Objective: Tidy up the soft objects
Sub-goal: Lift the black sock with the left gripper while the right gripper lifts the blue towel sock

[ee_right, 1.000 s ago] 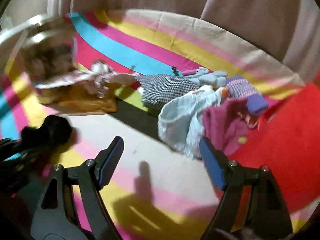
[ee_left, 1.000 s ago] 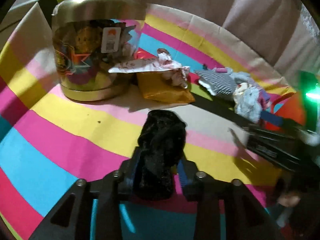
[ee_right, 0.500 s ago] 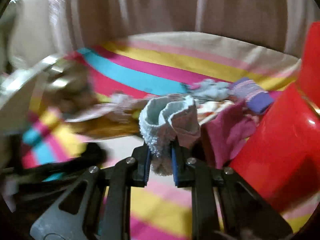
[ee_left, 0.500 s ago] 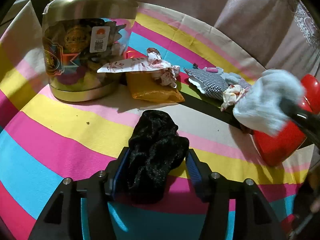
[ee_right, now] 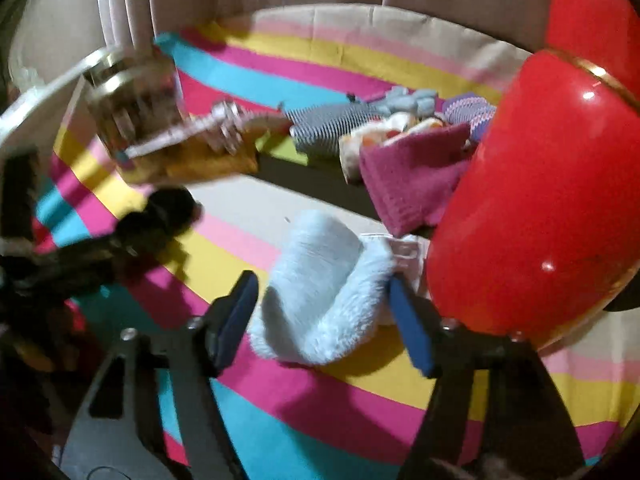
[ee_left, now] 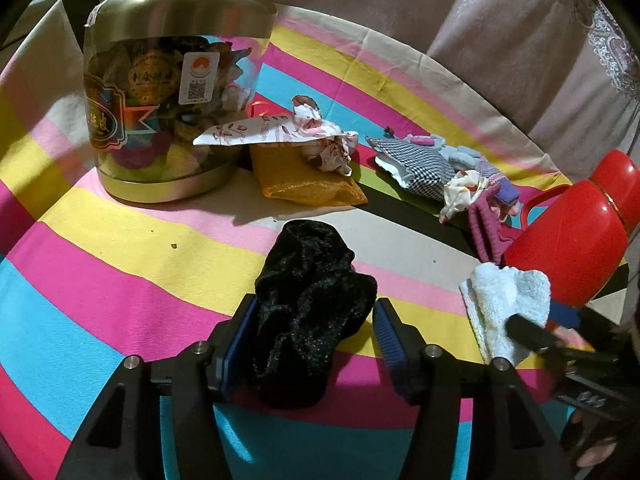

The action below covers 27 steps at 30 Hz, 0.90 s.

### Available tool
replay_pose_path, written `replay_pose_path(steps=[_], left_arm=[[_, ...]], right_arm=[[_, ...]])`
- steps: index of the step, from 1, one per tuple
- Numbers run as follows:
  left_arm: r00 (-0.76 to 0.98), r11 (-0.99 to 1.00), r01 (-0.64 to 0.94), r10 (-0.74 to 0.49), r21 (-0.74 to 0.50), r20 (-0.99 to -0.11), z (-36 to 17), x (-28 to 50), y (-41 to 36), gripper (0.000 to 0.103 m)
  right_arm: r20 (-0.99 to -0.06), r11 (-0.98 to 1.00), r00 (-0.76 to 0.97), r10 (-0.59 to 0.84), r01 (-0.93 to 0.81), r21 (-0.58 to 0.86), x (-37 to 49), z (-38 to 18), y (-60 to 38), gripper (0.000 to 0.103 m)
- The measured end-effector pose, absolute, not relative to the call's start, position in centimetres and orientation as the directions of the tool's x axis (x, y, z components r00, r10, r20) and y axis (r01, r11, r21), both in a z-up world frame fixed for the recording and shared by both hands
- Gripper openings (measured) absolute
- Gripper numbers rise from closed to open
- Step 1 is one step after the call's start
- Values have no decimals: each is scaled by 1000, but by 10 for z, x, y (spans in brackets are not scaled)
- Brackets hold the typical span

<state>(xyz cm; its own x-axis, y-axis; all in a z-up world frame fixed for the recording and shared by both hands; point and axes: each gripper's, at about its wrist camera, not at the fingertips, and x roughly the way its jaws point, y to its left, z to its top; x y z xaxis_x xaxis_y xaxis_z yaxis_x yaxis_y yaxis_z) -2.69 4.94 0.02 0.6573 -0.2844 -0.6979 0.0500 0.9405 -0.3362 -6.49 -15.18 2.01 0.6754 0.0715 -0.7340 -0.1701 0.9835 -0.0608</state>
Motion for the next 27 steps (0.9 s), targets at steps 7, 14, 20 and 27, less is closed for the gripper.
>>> replay_pose_path(steps=[7, 14, 20, 27], left_arm=[[657, 940, 50, -286, -338, -697, 0, -26, 48, 60], [654, 938, 56, -294, -343, -697, 0, -26, 48, 60], [649, 953, 62, -265, -298, -713, 1, -24, 43, 60], [649, 975, 34, -190, -222, -737, 1, -21, 37, 46]], right_arm=[[-738, 985, 673, 44, -153, -81, -60, 2, -161, 37], [-703, 988, 700, 124, -151, 24, -99, 18, -183, 19], [-700, 992, 709, 89, -126, -2, -113, 4, -176, 19], [-702, 991, 705, 100, -132, 9, -111, 4, -176, 19]])
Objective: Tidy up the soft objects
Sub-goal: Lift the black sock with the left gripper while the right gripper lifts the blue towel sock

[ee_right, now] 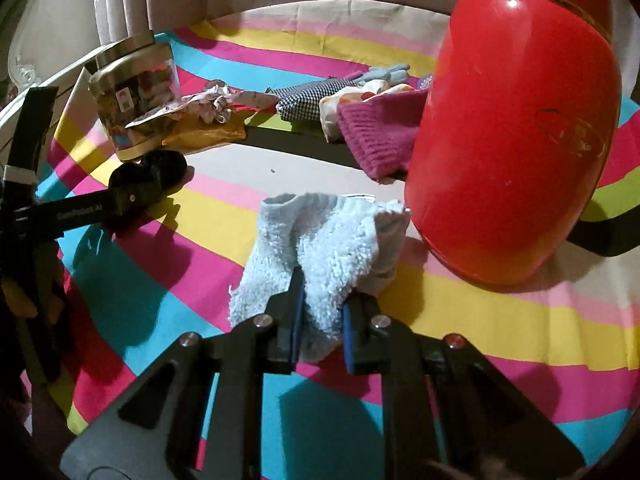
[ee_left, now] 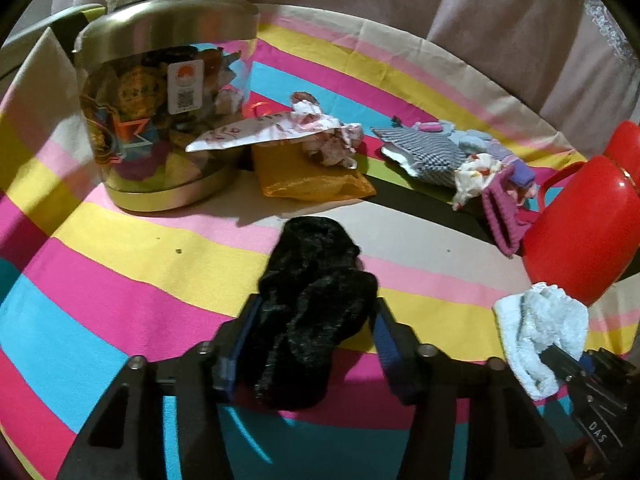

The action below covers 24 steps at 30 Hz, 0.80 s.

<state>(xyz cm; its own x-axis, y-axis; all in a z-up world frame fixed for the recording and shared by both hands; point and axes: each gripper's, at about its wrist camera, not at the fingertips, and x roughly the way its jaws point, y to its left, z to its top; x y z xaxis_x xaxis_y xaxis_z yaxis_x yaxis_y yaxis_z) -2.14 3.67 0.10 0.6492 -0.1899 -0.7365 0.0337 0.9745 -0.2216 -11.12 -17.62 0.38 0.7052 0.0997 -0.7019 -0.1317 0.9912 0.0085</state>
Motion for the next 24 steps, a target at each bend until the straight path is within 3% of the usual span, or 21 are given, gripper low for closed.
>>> replay_pose_path(steps=[1, 3, 5, 8, 12, 24], left_arm=[[650, 977, 21, -176, -214, -739, 1, -21, 37, 44], [650, 978, 10, -164, -207, -742, 0, -23, 38, 26], [640, 969, 14, -197, -245, -742, 1, -30, 38, 24], [638, 948, 16, -255, -318, -727, 4, -52, 33, 23], [635, 956, 56, -256, -287, -729, 16, -82, 14, 23], [700, 980, 66, -179, -188, -691, 61, -124, 8, 23]], right_arm=[[-704, 991, 702, 105, -131, 17, -110, 3, -177, 19], [-704, 991, 700, 117, -131, 35, -109, 3, -179, 20], [-701, 990, 701, 128, -134, 47, -109, 3, -180, 19], [-678, 985, 715, 171, -138, 103, -113, 6, -189, 19], [-638, 964, 726, 256, -143, 224, -121, 16, -202, 19], [-505, 937, 792, 344, -256, 237, -156, 74, -184, 19]])
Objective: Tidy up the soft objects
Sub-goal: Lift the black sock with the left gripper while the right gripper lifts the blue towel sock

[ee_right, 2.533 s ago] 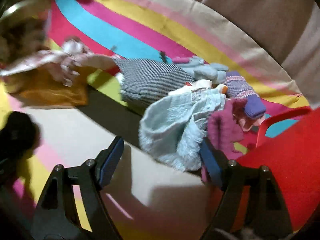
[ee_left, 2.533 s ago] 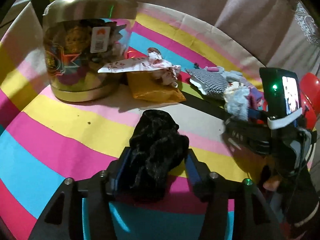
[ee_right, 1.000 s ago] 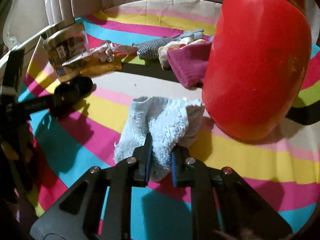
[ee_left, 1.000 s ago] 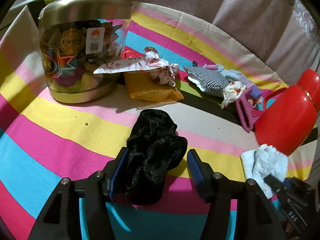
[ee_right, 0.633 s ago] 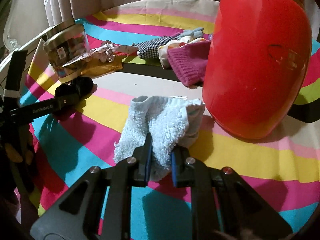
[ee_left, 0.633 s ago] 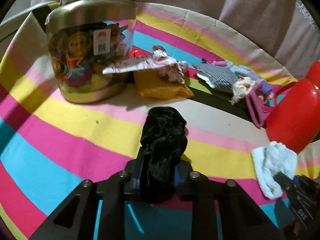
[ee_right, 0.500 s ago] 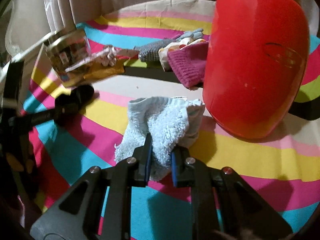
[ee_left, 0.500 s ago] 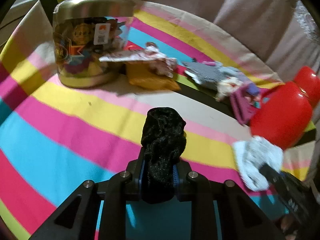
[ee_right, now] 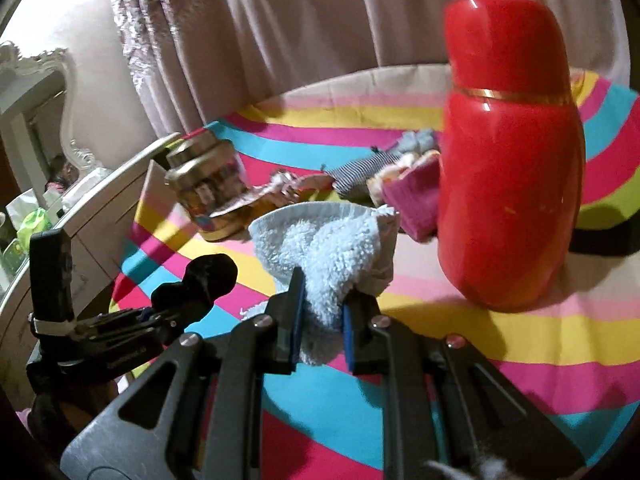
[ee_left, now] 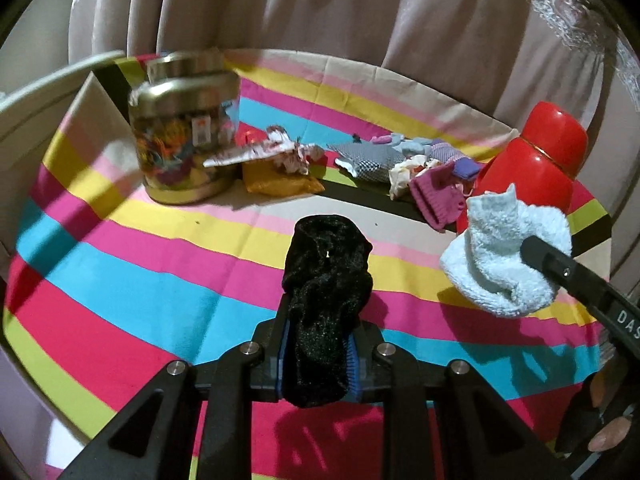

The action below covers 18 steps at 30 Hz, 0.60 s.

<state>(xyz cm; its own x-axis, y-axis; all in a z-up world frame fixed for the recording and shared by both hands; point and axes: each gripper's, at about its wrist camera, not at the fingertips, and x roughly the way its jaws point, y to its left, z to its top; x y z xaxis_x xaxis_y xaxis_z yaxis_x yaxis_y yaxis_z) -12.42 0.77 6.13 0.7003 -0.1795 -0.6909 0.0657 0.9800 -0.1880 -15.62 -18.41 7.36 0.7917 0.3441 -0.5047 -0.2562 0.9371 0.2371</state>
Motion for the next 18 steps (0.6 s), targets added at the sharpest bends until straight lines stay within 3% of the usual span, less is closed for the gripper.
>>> replay_pose_path(steps=[7, 18], left_arm=[[705, 993, 60, -113, -100, -701, 69, -142, 10, 24], [700, 994, 24, -92, -106, -708, 73, -168, 31, 24]], right_arm=[[-506, 928, 778, 371, -308, 208, -167, 77, -162, 19], [-525, 913, 749, 403, -371, 171, -184, 79, -133, 19]])
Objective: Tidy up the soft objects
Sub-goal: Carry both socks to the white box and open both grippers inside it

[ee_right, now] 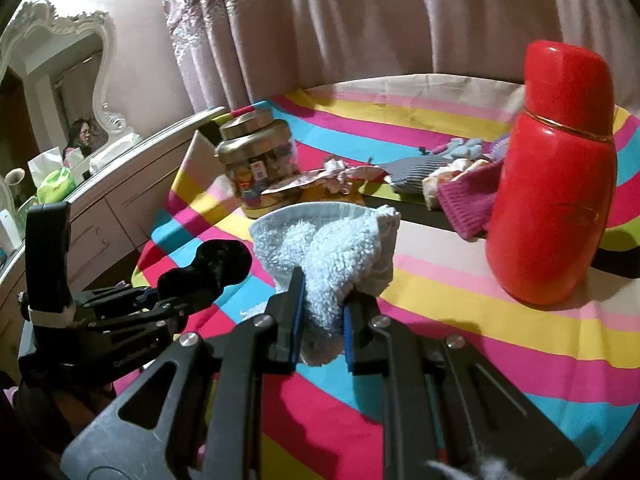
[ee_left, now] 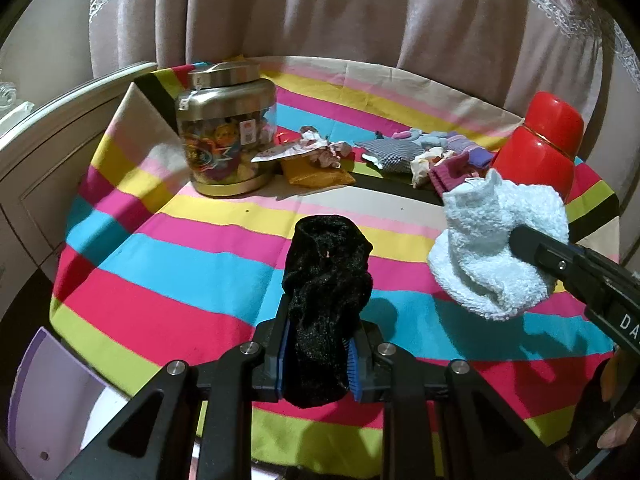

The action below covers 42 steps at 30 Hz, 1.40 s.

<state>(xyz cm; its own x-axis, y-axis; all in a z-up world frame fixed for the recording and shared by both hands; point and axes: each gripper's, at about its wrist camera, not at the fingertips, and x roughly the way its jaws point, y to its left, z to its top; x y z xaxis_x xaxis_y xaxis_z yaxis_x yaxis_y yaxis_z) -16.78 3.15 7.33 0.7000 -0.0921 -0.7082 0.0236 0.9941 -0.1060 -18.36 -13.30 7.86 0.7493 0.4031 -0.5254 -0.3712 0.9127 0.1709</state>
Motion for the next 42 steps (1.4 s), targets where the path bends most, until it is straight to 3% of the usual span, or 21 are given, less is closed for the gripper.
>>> replay_pose_path(steps=[12, 25, 39, 42], left_arm=[[704, 994, -27, -55, -105, -708, 73, -199, 58, 24], [677, 961, -225, 33, -163, -736, 60, -256, 132, 24], [590, 814, -548, 214, -192, -778, 26, -334, 218, 25], [574, 788, -588, 245, -184, -781, 26, -337, 228, 34]], right_arm=[[-539, 874, 708, 456, -469, 124, -204, 83, -90, 19], [-557, 781, 629, 543, -622, 59, -236, 87, -32, 19], [-628, 422, 340, 700, -907, -21, -309, 69, 69, 21], [-657, 351, 282, 699, -936, -27, -320, 57, 87, 22]])
